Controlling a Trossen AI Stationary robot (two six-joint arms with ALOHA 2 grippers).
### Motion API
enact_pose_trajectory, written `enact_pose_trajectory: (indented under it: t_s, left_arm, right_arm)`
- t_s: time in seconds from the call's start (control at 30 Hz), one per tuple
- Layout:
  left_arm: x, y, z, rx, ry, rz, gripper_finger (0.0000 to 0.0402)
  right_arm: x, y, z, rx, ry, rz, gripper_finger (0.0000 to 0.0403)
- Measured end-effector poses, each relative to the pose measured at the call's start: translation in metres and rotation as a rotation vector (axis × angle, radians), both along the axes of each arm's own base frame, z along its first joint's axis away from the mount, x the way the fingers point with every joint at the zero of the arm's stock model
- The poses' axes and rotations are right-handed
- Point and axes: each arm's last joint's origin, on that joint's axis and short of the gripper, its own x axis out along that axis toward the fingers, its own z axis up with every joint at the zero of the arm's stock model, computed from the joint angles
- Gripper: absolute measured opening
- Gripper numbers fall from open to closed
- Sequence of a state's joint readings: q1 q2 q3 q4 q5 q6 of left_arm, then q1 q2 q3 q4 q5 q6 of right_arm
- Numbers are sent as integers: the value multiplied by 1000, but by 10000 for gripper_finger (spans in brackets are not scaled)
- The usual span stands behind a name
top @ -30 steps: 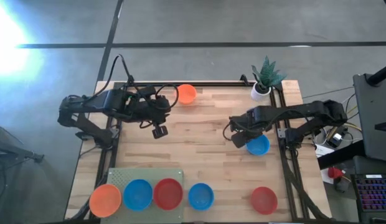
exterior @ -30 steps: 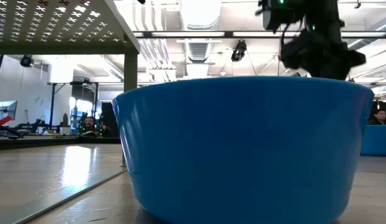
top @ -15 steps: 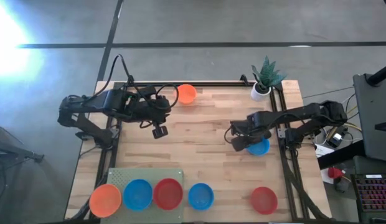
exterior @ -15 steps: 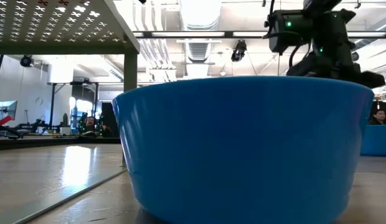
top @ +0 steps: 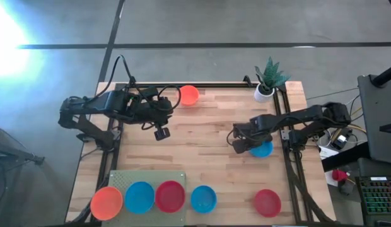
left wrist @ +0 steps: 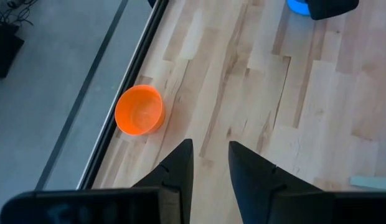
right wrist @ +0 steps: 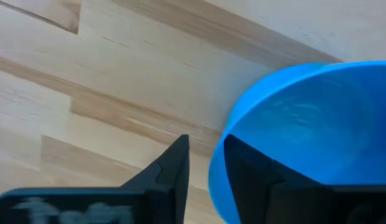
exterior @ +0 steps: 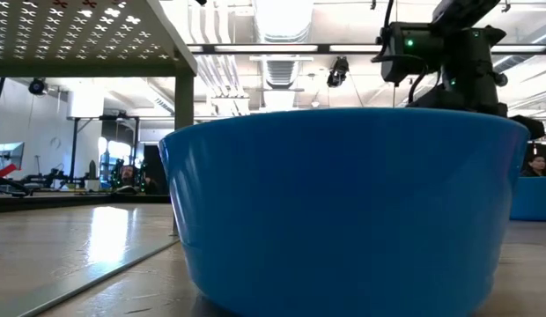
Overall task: Pick & Place Mini bowls
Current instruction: Stack the top blue bowl on the blue bowl on the shelf
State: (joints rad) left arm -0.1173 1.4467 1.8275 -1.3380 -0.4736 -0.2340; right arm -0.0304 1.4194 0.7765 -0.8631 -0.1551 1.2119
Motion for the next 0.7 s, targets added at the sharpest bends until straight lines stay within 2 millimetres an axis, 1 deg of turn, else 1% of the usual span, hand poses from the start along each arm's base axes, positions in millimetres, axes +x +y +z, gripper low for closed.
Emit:
enact_pose_trajectory:
  t_s: [0.07, 0.2, 0.23, 0.37, 0.5, 0.7]
  left_arm:
    - [0, 0, 0, 0, 0, 0, 94]
    - [0, 0, 0, 0, 0, 0, 94]
    - [0, 0, 0, 0, 1, 0, 94]
    - [0, 0, 0, 0, 0, 0, 94]
    - [0, 0, 0, 0, 1, 0, 94]
    - [0, 0, 0, 0, 0, 0, 94]
  right_arm:
    - [2, 0, -1, 0, -7, 8, 78]
    - [5, 0, -6, 1, -3, 44, 25]
    - [6, 0, -6, -1, -7, 59, 18]
    - [12, 0, -3, -6, -26, 109, 13]
    - [26, -1, 14, -39, -106, 172, 11]
    - [57, -6, 52, -107, -256, 291, 10]
